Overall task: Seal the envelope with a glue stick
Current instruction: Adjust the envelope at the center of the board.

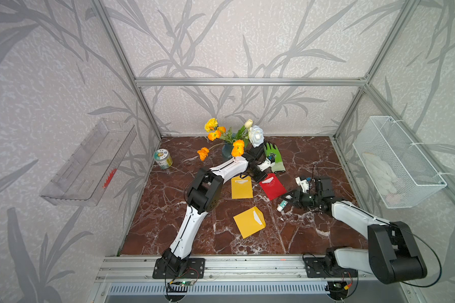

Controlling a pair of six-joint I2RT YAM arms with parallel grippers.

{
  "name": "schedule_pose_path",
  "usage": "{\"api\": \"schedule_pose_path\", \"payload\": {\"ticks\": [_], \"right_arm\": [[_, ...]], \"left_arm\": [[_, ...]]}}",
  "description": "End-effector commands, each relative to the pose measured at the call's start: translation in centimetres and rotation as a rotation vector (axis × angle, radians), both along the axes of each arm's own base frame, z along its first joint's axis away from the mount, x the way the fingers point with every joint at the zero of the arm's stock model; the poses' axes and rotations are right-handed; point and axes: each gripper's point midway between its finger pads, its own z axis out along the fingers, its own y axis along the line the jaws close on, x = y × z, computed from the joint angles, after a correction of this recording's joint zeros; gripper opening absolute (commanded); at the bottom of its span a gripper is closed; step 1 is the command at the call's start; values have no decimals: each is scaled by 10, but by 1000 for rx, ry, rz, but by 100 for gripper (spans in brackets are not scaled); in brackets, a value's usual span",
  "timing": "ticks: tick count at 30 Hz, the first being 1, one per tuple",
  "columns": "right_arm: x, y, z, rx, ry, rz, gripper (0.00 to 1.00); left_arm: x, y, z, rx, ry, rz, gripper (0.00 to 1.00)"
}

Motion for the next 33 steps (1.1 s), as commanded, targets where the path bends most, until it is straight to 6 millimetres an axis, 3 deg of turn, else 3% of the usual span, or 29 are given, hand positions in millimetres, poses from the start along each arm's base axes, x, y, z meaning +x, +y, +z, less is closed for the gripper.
{"api": "schedule_pose_path", "payload": {"ticks": [1, 5, 12, 17, 23, 30, 33], "right_arm": [[6, 1, 4, 15, -14, 5, 0], [8, 3, 3, 21, -3, 8, 0], [10, 3, 3, 23, 4, 9, 0], [10, 3, 3, 20, 2, 10, 0], [11, 3, 1, 21, 10, 12, 0], [13, 4, 2, 19, 9, 23, 0], [14, 4, 2, 20, 9, 24, 0]], "left_arm": [[12, 11, 23, -12, -52, 169, 0], [10, 22, 20, -16, -68, 274, 0], [-9, 13, 11, -50, -11, 281, 0], [-17, 19, 1, -11, -10, 293, 0], [-20, 17, 10, -40, 3, 290, 36], [-18, 16, 44, -179, 87, 325, 53], [-13, 19, 55, -246, 127, 378, 54]]}}
